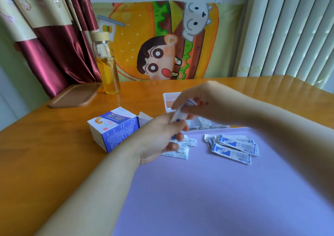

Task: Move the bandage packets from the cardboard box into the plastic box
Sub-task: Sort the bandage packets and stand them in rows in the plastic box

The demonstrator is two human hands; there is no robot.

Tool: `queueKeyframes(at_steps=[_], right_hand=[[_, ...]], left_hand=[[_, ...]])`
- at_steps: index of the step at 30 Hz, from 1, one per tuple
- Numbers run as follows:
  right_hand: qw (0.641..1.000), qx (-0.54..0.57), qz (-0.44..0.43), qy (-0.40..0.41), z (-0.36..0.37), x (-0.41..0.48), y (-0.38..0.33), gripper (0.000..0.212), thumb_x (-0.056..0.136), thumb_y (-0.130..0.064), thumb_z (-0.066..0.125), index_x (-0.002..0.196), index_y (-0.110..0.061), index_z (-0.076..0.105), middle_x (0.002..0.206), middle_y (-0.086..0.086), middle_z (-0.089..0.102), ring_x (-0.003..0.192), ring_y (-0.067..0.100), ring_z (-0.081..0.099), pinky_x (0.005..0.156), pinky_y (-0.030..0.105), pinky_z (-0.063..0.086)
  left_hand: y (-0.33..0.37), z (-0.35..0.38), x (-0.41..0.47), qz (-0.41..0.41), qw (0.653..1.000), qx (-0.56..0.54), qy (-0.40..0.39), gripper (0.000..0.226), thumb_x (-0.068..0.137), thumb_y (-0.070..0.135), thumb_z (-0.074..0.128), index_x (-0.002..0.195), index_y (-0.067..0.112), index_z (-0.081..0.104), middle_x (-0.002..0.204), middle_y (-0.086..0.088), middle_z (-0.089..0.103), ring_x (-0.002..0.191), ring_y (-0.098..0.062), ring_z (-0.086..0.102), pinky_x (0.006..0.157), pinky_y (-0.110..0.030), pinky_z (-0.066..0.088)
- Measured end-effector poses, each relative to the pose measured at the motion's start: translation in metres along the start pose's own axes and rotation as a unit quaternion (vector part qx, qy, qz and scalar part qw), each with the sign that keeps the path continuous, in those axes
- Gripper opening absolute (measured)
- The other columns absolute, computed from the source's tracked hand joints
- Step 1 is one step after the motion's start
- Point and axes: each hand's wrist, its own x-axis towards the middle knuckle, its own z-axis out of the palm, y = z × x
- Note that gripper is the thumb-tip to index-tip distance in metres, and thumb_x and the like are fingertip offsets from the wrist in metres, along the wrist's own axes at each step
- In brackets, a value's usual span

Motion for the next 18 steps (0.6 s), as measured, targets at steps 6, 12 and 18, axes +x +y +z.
queueKeyframes(at_steps=[6, 12, 18], right_hand=[[0.965, 0.239, 0.045, 0.095, -0.028, 0.031, 0.022, 0.020, 0.085, 0.005, 0.060, 0.097, -0.010, 0.063, 0.087, 0.007, 0.071, 0.075, 0.017, 0.072, 0.074, 0.027, 0.058], [0.963, 0.204, 0.139, 0.107, -0.041, 0.058, 0.068, 0.013, 0.089, 0.002, 0.056, 0.087, -0.010, 0.062, 0.082, 0.009, 0.067, 0.072, 0.015, 0.068, 0.073, 0.029, 0.058], [0.950, 0.202, 0.238, 0.008, -0.024, 0.079, 0.115, 0.015, 0.092, 0.002, 0.051, 0.087, -0.010, 0.058, 0.086, 0.013, 0.065, 0.071, 0.017, 0.064, 0.073, 0.027, 0.056]], left_hand=[[0.041, -0.001, 0.034, 0.066, 0.997, -0.006, 0.036, 0.021, 0.100, 0.013, 0.040, 0.108, 0.011, 0.060, 0.078, 0.000, 0.045, 0.058, -0.009, 0.039, 0.044, -0.016, 0.034], [0.063, -0.002, 0.079, 0.071, 0.961, 0.267, -0.009, 0.028, 0.101, 0.035, 0.035, 0.103, 0.022, 0.059, 0.104, 0.004, 0.064, 0.078, -0.010, 0.058, 0.078, -0.027, 0.047], [0.060, -0.024, 0.135, 0.017, 0.809, 0.587, -0.023, 0.033, 0.094, 0.006, 0.036, 0.104, 0.022, 0.063, 0.100, 0.008, 0.064, 0.069, -0.008, 0.056, 0.069, -0.022, 0.047]])
